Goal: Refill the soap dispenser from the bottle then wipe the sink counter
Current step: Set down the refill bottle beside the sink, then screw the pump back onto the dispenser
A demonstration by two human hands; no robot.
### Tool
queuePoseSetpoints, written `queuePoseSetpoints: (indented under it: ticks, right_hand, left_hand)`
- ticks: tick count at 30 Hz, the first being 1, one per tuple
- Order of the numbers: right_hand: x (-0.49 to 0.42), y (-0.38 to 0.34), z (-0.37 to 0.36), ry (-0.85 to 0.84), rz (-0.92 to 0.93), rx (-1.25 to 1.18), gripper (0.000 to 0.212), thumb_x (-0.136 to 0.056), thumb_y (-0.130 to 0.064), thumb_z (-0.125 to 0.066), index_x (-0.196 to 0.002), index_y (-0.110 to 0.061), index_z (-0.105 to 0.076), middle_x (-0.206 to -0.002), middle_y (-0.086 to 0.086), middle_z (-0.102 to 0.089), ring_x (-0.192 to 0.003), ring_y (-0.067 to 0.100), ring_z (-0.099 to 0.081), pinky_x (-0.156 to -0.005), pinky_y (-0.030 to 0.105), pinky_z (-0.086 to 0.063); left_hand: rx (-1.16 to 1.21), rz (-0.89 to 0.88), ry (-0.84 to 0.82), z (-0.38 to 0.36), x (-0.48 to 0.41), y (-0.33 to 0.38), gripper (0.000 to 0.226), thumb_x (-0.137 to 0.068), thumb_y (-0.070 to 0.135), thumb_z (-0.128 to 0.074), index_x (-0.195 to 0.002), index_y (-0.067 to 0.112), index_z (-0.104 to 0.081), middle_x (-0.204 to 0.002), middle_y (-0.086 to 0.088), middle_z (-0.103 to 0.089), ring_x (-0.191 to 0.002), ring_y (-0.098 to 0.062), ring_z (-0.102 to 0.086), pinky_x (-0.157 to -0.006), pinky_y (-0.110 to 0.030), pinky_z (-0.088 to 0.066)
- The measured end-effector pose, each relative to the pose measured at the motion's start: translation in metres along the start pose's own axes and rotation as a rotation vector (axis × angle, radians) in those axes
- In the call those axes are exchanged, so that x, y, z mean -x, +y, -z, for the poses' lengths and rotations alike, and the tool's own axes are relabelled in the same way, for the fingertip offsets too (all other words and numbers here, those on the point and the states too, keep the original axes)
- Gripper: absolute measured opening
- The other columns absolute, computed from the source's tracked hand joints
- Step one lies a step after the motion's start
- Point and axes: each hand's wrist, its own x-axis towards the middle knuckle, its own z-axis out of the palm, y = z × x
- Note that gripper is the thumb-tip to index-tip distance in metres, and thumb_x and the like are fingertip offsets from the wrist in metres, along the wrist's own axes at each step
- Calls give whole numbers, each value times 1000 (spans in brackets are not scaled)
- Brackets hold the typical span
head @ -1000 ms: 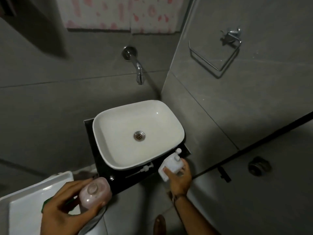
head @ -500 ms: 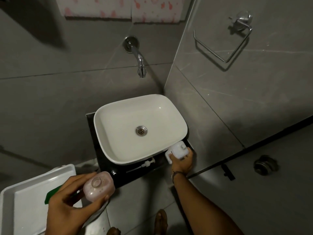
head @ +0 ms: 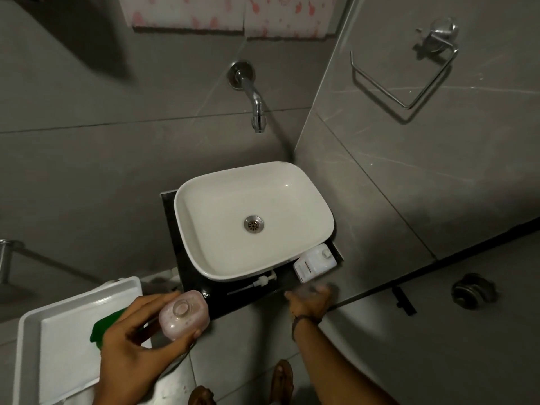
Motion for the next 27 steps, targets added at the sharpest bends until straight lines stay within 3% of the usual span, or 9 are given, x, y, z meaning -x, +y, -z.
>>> queuePoseSetpoints:
  ticks: [4, 7, 11, 15, 18, 19, 21, 23, 27]
  right_hand:
    - [34, 7, -39, -239, -120, 82, 20, -85, -6, -78, -98, -4, -64, -103, 29, -72, -87, 35, -67, -87, 53, -57]
    - [32, -7, -64, -313, -188, 70, 25, -93, -20, -72, -97, 4, -69, -94, 23, -72, -79, 33, -66, -84, 57, -59]
    - [21, -19, -79, -289, -276, -31, 24, -95, -7, -67, -112, 10, -63, -110, 26, -72, -88, 34, -68, -92, 58, -56]
    - [15, -22, -65, -462, -344, -2, 11, -98, -7, -61, -106, -7, -54, -96, 12, -60, -89, 29, -62, -97, 48, -56]
    - [37, -20, -49, -516, -404, -38, 5, -100, -5, -58, -102, -9, -55, -79, 8, -54, -63, 15, -60, -71, 30, -58]
    - [52, -21, -42, -530, -373, -33, 3, -100, -4, -59, -97, -5, -59, -76, 10, -56, -60, 15, -61, -67, 30, -59]
    - [80, -30, -21, -569, -169, -11, 9, -97, -3, -63, -103, 3, -68, -84, 14, -67, -78, 24, -69, -83, 40, -60]
    - [110, -60, 9, -601, 194, -13, 12, -94, -8, -70, -104, -11, -76, -97, 10, -77, -94, 27, -75, -86, 39, -61]
    - [189, -148, 46, -710, 778, -70, 18, -86, -39, -73, -103, -36, -79, -104, -11, -79, -97, 12, -76, -82, 28, -62]
  left_hand:
    - [-2, 13, 22, 2, 2, -4, 70, -48, 18, -96, -115, 13, -77, -107, 13, -76, -104, -16, -72, -86, -25, -63]
    - [2, 8, 54, 6, 1, -8, 67, -49, 20, -97, -113, 18, -77, -107, 13, -76, -103, -15, -72, -84, -22, -63]
    - [5, 22, 82, 10, 2, -10, 64, -50, 26, -97, -111, 28, -77, -108, 9, -76, -103, -12, -72, -81, -14, -59]
    - [-1, 29, 96, 17, 3, -15, 63, -53, 20, -100, -113, 19, -79, -108, 5, -76, -103, -12, -73, -81, -17, -60]
    - [-7, 30, 125, 22, 1, -17, 65, -55, 10, -102, -114, 16, -78, -110, 0, -76, -105, -11, -72, -80, -15, -59]
    - [0, 30, 138, 24, 1, -17, 64, -56, 9, -102, -115, 15, -78, -111, -1, -76, -105, -11, -72, -80, -15, -58]
    - [27, 36, 159, 30, -1, -16, 63, -58, 12, -102, -116, 16, -78, -113, -2, -76, -107, -12, -72, -83, -18, -60]
    - [49, 32, 177, 35, -5, -14, 62, -60, 22, -102, -117, 17, -77, -114, 0, -76, -109, -13, -72, -85, -20, -60]
    - [64, 27, 235, 45, -8, -6, 60, -62, 35, -97, -117, 20, -77, -114, 8, -75, -110, -13, -72, -87, -22, -61]
